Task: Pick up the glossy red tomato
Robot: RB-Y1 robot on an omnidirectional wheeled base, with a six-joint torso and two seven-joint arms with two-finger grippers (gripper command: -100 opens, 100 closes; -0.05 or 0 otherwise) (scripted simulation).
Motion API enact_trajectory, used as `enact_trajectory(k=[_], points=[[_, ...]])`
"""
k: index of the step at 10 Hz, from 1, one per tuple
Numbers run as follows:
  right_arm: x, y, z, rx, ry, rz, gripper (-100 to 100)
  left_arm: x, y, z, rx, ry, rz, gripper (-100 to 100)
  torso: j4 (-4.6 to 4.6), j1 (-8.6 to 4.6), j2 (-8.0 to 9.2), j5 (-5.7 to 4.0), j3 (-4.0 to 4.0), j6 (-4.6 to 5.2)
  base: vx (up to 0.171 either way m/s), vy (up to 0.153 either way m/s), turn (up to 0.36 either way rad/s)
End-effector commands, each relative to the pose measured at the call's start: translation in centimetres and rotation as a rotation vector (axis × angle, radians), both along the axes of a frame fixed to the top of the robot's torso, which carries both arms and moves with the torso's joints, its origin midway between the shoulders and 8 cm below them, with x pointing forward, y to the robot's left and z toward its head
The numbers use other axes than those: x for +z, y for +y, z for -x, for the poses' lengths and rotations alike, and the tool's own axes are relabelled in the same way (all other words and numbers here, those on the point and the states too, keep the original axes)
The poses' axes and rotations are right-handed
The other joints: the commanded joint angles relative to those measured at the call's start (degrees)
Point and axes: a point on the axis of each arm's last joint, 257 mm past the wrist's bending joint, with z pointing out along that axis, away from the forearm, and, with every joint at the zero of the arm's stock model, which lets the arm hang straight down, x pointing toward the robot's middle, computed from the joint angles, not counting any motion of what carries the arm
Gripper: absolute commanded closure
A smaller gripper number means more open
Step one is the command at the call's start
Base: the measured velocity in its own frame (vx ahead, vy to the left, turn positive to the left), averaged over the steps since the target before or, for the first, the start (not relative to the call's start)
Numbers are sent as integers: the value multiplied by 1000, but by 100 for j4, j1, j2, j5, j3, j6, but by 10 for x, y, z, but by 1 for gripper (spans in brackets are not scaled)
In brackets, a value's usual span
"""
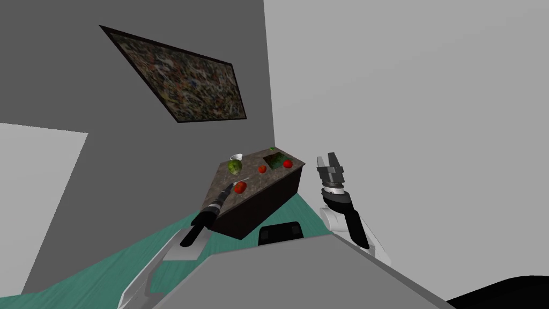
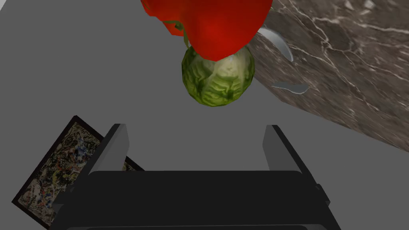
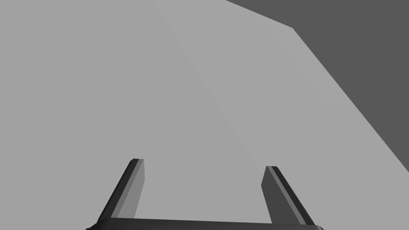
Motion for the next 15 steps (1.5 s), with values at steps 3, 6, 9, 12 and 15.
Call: enact_trajectory(k=[3, 6, 9, 12, 15], points=[[0, 0, 0, 0, 0, 0, 0, -14, -2, 5, 11, 38, 30, -100, -11, -33, -57, -5, -30, -3, 7, -67, 57], [0, 0, 0, 0, 0, 0, 0, -52, 2, 26, 55, 123, 93, -100, -33, -8, -147, -1, -84, 2, 187, -6, -49], [0, 0, 0, 0, 0, 0, 0, -45, 2, 19, 46, 105, 82, -100, -21, 0, -90, 1, -53, 0, 30, 8, -3], [0, 0, 0, 0, 0, 0, 0, -45, 3, 19, 48, 106, 81, 100, -17, -6, -74, 1, -43, 6, 0, 1, 4], [0, 0, 0, 0, 0, 0, 0, -45, 3, 19, 48, 106, 80, 0, -17, -11, -74, 0, -43, 6, 0, 0, 0]])
